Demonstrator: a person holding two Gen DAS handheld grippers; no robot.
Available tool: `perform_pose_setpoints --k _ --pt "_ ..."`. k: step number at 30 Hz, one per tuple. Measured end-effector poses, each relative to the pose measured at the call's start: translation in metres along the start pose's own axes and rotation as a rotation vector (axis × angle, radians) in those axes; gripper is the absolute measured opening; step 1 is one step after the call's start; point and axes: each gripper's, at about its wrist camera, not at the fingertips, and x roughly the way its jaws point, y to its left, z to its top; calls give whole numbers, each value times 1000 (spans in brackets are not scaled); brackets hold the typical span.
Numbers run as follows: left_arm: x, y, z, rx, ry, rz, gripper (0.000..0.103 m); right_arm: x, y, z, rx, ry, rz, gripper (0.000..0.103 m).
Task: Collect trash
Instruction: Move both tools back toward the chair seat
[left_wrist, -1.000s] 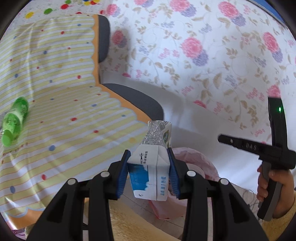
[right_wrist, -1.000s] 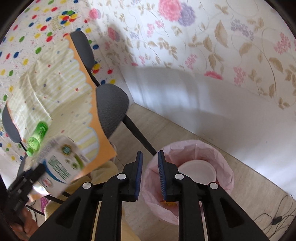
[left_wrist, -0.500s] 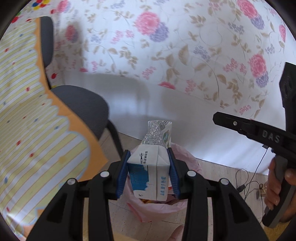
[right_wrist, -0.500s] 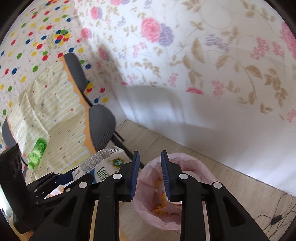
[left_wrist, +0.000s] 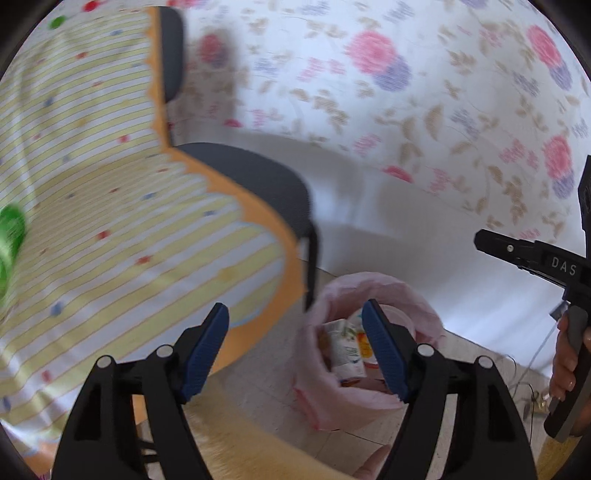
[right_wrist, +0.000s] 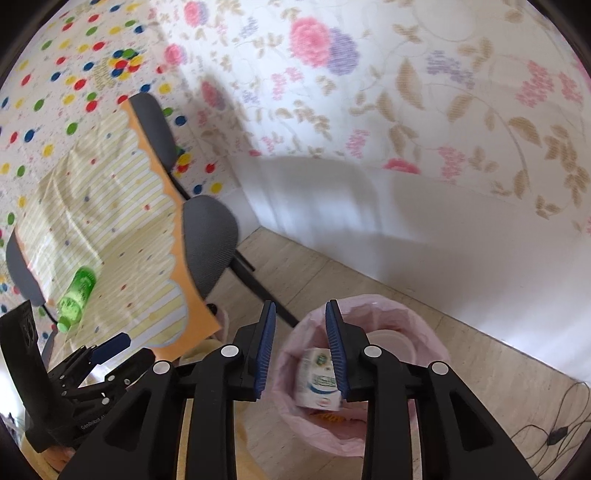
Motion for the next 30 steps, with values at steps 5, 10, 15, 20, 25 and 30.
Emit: perform_pose_setpoints --k 5,10,15,20,25,30 --pt "-26 28 -5 -49 -38 66 73 -3 35 1 -64 -3 44 31" --pt "-54 52 -10 -72 -75 131 73 -2 79 2 -148 8 105 31" --pt "-84 89 -15 -138 -105 185 73 7 128 5 -232 31 174 32" --pt "-113 139 -19 -215 -137 276 73 20 193 12 -339 45 259 38" --pt "-143 211 -25 -342 -170 401 72 38 251 14 -426 60 324 42" --pt "-166 274 -33 -420 -190 497 68 60 306 17 -482 78 371 47"
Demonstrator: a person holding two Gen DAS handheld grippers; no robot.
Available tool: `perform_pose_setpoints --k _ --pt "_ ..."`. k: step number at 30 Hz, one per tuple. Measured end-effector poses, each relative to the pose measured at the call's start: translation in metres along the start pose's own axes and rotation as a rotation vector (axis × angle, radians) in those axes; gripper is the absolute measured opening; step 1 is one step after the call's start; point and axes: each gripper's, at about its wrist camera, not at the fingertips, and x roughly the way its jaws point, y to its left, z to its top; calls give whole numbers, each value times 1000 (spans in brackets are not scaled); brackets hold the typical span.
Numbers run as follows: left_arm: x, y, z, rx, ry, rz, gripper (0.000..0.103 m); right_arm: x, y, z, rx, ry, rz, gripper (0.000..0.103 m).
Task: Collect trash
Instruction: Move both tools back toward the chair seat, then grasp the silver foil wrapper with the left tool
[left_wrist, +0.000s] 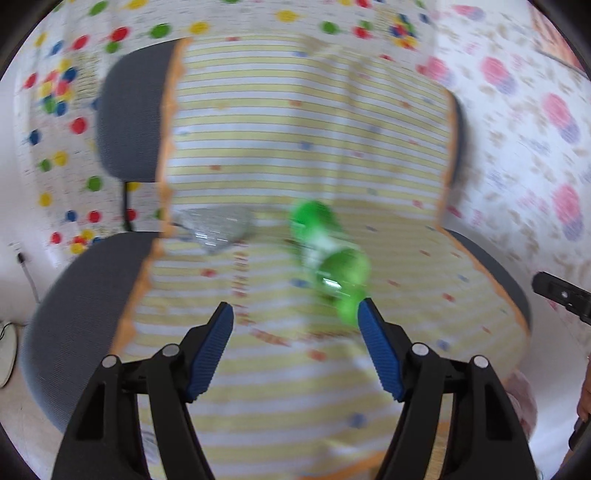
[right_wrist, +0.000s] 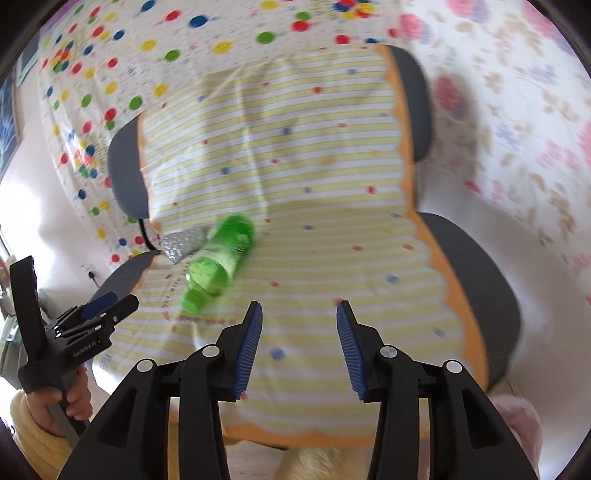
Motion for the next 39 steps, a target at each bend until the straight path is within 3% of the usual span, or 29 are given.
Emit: perform_pose_setpoints --k 6,11,17,21,23,24,25,27,31,35,39 --pt "33 68 29 -166 -3 -6 68 38 33 28 -50 14 40 53" --pt "82 98 53 -209 29 36 67 73 48 49 -84 33 39 58" --pt "153 115 74 -241 127 -8 67 101 51 66 -87 53 39 59" --pt "186 131 82 -337 188 -71 67 109 51 69 -85 64 36 59" --pt "194 134 83 -362 201 -111 53 113 50 68 -85 70 31 59" --pt "198 135 84 -362 216 -129 31 114 51 68 -84 72 29 59" --pt "199 134 83 -362 227 -131 13 114 50 68 -81 74 30 59" --pt "189 132 80 -359 216 -135 4 111 52 67 -82 73 32 59" --pt "136 113 71 -293 127 -107 3 107 60 65 -96 77 39 59" --pt "70 84 52 -179 42 -59 3 111 73 64 -109 96 59 67" --pt "37 64 28 -150 54 -61 3 131 89 63 -111 132 76 73"
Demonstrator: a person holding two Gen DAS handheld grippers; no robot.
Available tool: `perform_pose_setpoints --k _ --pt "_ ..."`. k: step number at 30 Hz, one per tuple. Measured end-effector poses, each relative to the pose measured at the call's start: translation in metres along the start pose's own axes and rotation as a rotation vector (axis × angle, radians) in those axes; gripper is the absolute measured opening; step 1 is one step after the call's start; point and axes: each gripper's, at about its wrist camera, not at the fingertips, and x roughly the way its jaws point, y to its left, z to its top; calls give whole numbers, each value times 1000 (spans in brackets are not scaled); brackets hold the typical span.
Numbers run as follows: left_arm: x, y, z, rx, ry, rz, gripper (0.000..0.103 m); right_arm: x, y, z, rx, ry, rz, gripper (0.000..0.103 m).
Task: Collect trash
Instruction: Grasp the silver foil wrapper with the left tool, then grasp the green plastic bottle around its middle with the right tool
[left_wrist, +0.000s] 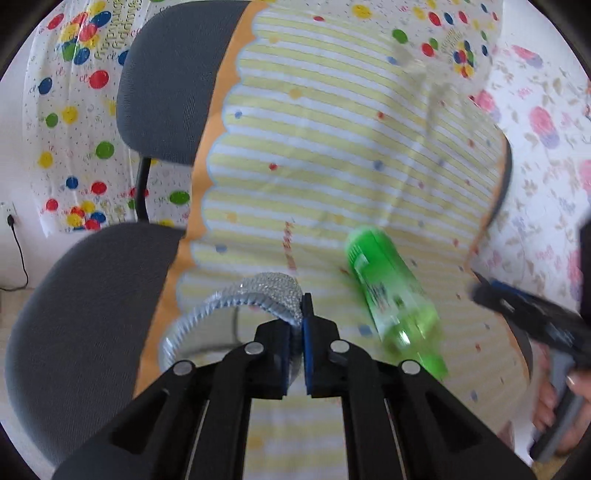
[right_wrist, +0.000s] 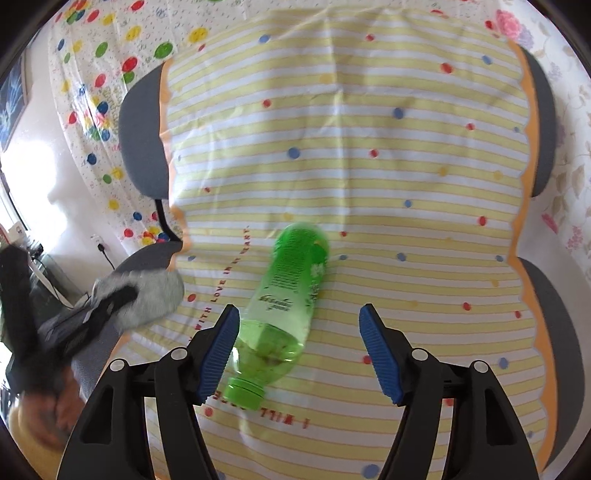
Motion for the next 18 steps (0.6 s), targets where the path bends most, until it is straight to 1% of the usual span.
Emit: perform_pose_setpoints --k 2,4,7,11,14,16,17,18 --pt "-7 -4 -7 10 -13 11 3 13 5 3 5 14 2 79" --pt "-13 -8 -14 31 -27 12 3 29 7 7 14 38 -6 79" --pt "-15 -7 -17 28 -35 -3 3 55 5 15 49 71 -12 79" --pt "-6 -1 -19 13 -14 -9 3 90 -5 22 119 128 -17 79" --pt "0 2 -23 9 2 -5 3 106 -11 18 167 169 4 79" --pt "2 4 -24 2 12 -9 3 113 -12 15 178 191 23 74" --pt "2 5 -25 0 14 -7 3 114 -12 12 188 200 53 66" --pt "1 5 -25 1 13 -4 3 113 -12 11 194 199 69 62"
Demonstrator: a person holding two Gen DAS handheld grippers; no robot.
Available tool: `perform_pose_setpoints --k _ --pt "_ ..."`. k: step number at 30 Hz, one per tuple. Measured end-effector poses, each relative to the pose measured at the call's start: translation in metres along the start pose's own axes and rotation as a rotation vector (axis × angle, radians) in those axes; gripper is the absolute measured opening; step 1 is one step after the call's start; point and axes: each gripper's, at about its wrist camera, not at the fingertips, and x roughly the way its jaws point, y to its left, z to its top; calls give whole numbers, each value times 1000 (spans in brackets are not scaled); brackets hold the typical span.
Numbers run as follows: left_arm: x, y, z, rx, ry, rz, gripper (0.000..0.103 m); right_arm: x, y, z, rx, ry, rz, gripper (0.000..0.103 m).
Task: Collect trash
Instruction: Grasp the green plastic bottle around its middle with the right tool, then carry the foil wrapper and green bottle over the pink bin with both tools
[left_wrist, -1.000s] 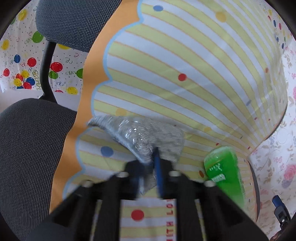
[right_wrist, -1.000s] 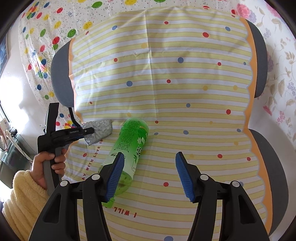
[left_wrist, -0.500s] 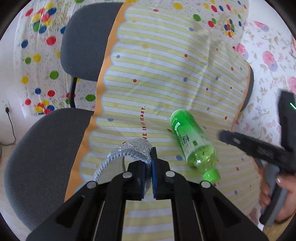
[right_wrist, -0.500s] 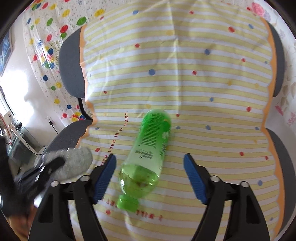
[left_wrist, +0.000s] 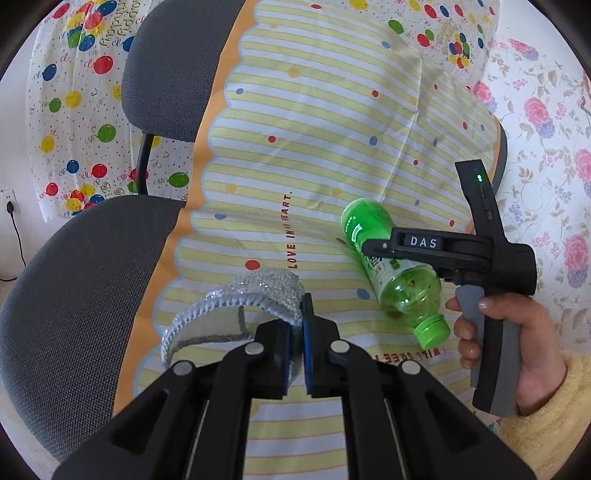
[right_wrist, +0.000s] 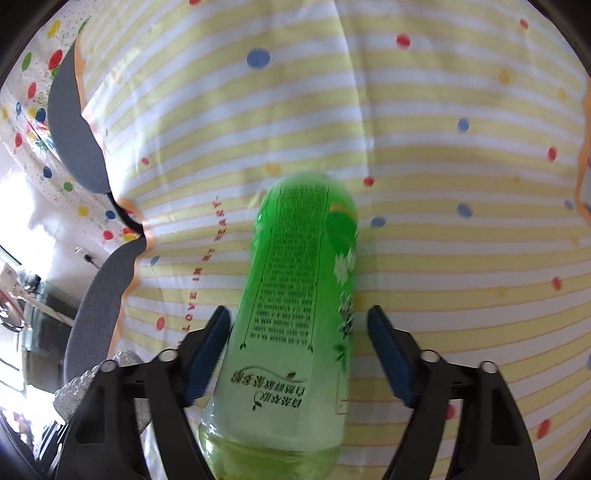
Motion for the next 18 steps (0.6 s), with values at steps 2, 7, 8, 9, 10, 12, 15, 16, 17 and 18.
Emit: perform_pose_setpoints --k 2,7,8,9,10,12,15,16,17,18 --pt "-4 -2 -1 3 -3 3 3 -9 4 -5 -15 -28 -29 60" --pt "-23 -16 -7 33 -20 -15 3 -67 10 -30 -71 -150 6 60" --pt "-26 -19 -8 40 -22 -23 3 -81 8 -38 -79 -164 21 60" --pt "-31 -26 -10 52 -25 -37 3 -91 6 -44 -81 -174 31 60" --pt "-37 -34 -13 66 -28 -57 3 -108 1 -55 -82 -191 42 60" --pt "-45 -50 -18 92 -32 -88 3 -138 -10 -74 -83 -222 43 60" --pt "-60 -87 -29 153 -32 -140 3 -175 -32 -101 -69 -266 16 60" --pt "-62 -98 -33 169 -28 -154 3 -186 -40 -110 -60 -282 0 60" --pt "-64 -108 -38 182 -23 -169 3 -199 -51 -121 -50 -294 -23 60" --pt "-66 -124 -44 207 -14 -198 3 -208 -60 -130 -39 -300 -44 60"
